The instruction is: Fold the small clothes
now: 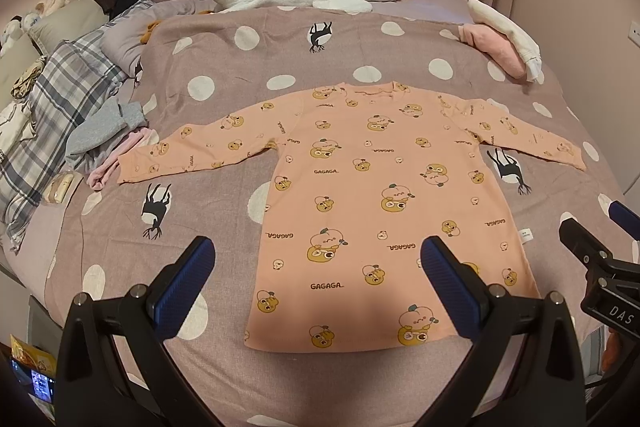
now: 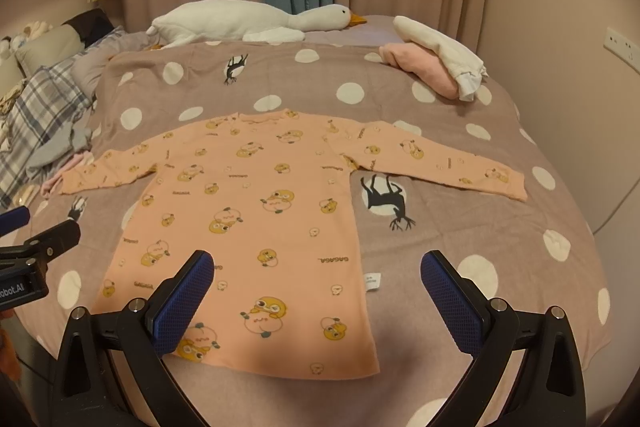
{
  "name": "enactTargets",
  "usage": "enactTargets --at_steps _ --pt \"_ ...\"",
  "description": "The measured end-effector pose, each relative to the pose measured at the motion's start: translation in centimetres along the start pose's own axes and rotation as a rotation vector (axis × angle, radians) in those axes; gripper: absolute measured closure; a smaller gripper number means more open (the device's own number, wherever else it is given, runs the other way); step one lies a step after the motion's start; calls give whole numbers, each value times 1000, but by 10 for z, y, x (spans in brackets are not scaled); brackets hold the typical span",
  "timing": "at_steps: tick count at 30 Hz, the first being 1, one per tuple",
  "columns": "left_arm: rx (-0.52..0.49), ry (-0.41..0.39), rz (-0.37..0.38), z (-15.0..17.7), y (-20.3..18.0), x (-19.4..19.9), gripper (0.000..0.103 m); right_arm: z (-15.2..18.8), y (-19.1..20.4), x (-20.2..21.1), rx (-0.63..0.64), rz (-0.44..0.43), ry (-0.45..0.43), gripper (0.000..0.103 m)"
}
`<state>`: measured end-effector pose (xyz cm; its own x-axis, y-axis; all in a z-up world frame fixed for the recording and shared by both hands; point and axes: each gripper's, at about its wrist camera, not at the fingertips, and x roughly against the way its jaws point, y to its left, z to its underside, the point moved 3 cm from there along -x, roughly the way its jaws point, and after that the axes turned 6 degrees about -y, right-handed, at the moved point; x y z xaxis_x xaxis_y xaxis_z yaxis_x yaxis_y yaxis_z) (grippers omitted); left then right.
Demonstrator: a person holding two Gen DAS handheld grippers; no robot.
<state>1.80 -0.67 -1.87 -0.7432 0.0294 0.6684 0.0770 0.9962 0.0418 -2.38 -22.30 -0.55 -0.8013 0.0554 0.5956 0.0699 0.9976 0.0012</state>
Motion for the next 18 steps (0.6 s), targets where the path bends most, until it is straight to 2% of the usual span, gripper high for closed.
enactTargets --at_steps 18 --pt "-5 1 3 -1 -2 0 0 0 -1 1 -2 -4 -1 1"
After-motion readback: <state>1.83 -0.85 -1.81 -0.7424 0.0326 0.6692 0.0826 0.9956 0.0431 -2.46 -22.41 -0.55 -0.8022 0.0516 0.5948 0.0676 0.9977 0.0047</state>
